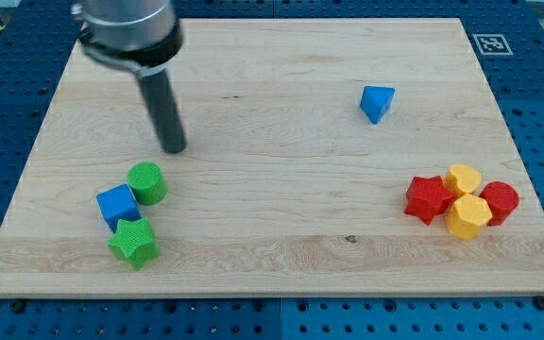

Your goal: Push blue triangle into the group of blocks

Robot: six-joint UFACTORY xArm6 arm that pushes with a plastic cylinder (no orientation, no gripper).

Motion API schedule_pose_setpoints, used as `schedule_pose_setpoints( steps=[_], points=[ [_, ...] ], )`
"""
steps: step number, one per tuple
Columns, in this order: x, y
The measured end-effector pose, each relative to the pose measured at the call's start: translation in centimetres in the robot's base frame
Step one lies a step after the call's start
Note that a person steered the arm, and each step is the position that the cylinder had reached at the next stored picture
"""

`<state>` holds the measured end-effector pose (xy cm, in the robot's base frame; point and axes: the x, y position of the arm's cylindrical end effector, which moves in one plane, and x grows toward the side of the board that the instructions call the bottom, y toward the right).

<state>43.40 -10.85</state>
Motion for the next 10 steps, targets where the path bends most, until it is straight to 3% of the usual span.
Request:
schedule_pose_setpoints(
  steps=[3,5,9,10],
  points=[
    [-5.4,16.6],
    [-7.8,24.4],
    [-1.5,31.1],
    [-0.3,29.1]
  ],
)
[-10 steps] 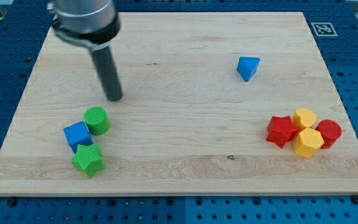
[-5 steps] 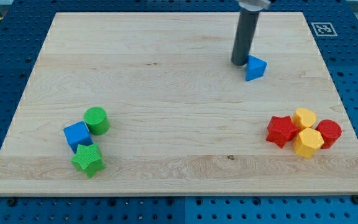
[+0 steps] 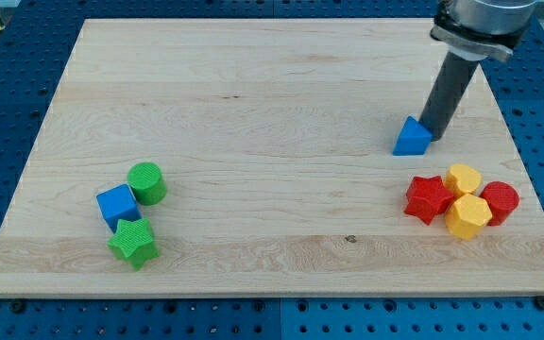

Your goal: Push blue triangle into the group of blocks

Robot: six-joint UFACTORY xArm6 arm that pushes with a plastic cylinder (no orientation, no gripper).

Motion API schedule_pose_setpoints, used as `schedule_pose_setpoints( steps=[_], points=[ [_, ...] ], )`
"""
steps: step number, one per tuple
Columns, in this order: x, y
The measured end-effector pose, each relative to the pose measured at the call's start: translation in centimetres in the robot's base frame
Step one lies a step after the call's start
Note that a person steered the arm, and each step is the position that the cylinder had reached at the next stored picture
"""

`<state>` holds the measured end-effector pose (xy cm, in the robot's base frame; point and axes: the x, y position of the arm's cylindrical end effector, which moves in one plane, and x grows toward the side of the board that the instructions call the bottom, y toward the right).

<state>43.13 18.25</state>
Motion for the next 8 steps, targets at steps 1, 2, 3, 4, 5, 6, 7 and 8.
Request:
schedule_pose_setpoints(
  steps=[1,2,3,4,5,6,7,8],
  points=[
    [0.5,-3.4],
    [1.9,-5.0],
    [4.2,-5.0],
    [5.1,-7.2],
    [5.1,-10.6],
    [5.9,-13.2],
    [6.9,-15.7],
    [7.5,-18.8]
  ],
)
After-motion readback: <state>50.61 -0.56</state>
